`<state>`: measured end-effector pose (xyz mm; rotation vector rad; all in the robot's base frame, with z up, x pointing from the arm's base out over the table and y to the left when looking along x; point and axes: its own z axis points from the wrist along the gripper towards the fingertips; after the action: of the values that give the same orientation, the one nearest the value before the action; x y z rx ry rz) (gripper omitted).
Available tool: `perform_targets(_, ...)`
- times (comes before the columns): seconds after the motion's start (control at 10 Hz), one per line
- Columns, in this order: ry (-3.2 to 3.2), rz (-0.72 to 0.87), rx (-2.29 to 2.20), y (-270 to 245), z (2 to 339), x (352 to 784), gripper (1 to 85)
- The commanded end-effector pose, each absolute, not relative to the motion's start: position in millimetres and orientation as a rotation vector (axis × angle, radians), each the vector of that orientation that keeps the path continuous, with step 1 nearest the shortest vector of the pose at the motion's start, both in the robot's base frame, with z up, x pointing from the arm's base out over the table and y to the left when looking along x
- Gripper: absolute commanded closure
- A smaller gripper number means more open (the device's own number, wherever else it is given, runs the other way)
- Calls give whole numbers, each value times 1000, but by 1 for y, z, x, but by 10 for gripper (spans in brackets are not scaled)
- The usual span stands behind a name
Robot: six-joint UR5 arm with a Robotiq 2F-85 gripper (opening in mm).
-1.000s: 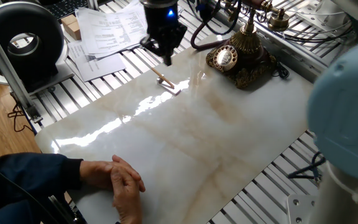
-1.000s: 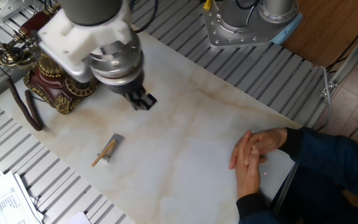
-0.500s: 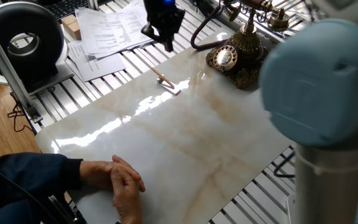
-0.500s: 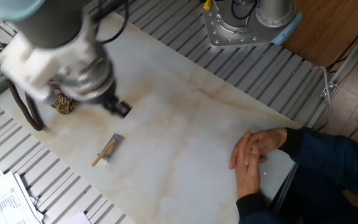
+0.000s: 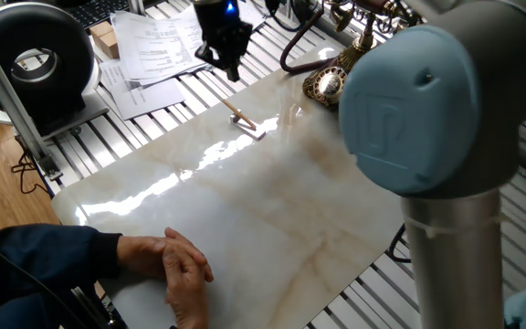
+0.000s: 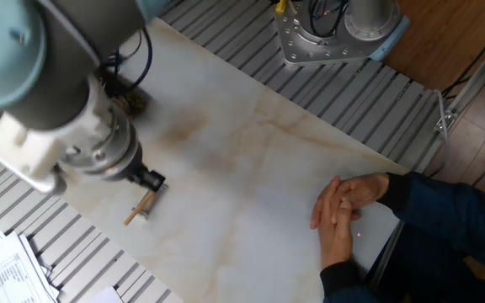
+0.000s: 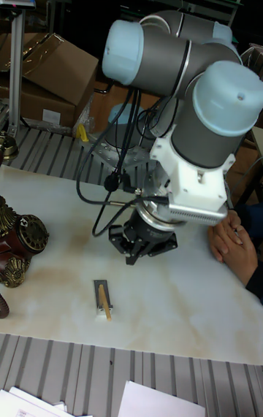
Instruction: Dial a number on an old rotary phone
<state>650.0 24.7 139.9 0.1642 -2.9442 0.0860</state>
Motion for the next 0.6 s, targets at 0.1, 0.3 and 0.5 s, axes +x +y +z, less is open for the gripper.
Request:
perform_targets(0.1,-2947,70,192,15,137,644,837)
perform_targets(0.3,-2955,69,193,2,146,625,837)
perform_targets(0.5,-2997,124,177,-7,145,637,837)
